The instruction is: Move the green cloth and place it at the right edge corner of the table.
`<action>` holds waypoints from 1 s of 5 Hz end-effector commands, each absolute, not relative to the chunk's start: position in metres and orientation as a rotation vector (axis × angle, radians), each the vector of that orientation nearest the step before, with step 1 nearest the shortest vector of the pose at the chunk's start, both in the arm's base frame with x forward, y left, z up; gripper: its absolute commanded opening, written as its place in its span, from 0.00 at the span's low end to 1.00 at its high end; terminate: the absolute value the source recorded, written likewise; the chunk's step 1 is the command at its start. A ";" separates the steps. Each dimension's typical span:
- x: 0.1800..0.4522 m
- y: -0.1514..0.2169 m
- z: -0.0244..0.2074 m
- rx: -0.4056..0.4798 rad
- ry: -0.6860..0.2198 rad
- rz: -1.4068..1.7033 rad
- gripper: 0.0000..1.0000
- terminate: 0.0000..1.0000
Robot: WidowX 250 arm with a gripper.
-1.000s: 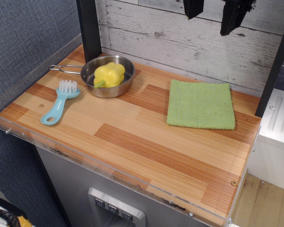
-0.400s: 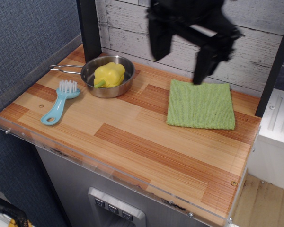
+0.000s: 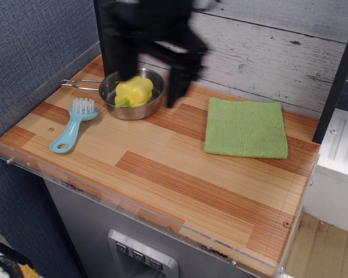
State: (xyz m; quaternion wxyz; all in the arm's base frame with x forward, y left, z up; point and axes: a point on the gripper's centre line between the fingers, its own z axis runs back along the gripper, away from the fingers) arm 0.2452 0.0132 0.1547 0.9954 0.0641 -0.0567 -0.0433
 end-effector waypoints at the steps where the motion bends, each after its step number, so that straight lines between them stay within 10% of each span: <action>1: 0.247 0.032 0.134 0.052 -0.134 -0.108 1.00 0.00; 4: 0.258 0.023 0.123 0.028 -0.115 -0.150 1.00 0.00; 5: 0.258 0.023 0.123 0.028 -0.115 -0.150 1.00 1.00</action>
